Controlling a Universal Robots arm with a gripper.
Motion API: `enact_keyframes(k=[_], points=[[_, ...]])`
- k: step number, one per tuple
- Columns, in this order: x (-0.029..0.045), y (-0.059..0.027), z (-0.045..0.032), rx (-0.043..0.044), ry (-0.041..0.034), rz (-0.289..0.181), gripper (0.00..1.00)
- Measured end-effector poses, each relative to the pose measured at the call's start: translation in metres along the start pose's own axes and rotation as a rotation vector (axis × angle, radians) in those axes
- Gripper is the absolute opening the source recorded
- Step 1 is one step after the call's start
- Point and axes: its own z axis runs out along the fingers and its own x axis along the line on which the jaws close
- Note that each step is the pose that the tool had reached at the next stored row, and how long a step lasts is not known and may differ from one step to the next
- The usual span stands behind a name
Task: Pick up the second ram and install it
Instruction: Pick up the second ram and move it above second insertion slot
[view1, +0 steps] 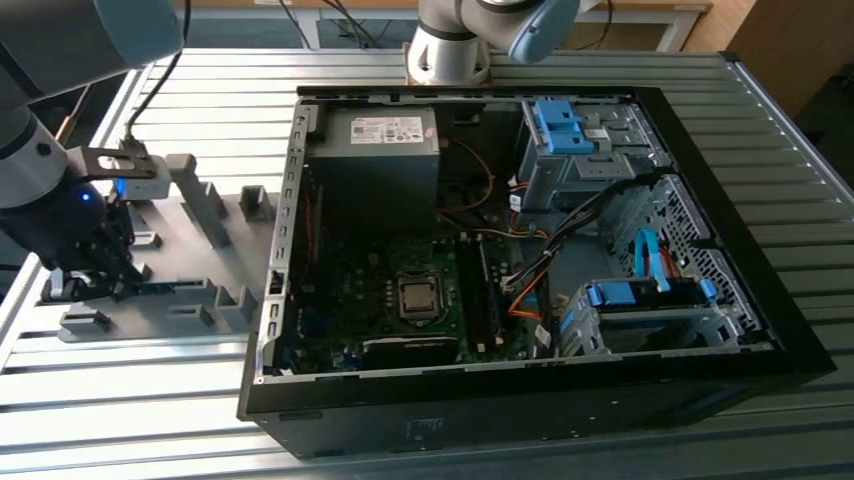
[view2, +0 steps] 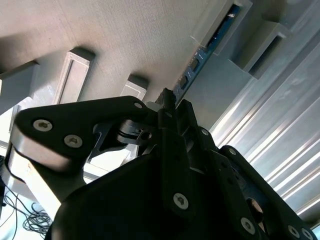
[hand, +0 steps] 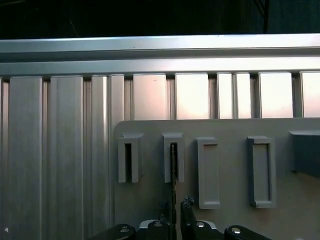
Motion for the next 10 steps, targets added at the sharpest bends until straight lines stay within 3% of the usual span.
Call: enact_keyframes(k=[8, 10], points=[[-0.0001, -0.0035, 0.0037, 0.0003, -0.0006, 0.0, 0.24], [-0.0001, -0.0035, 0.0053, 0.001, -0.0037, -0.001, 0.24]])
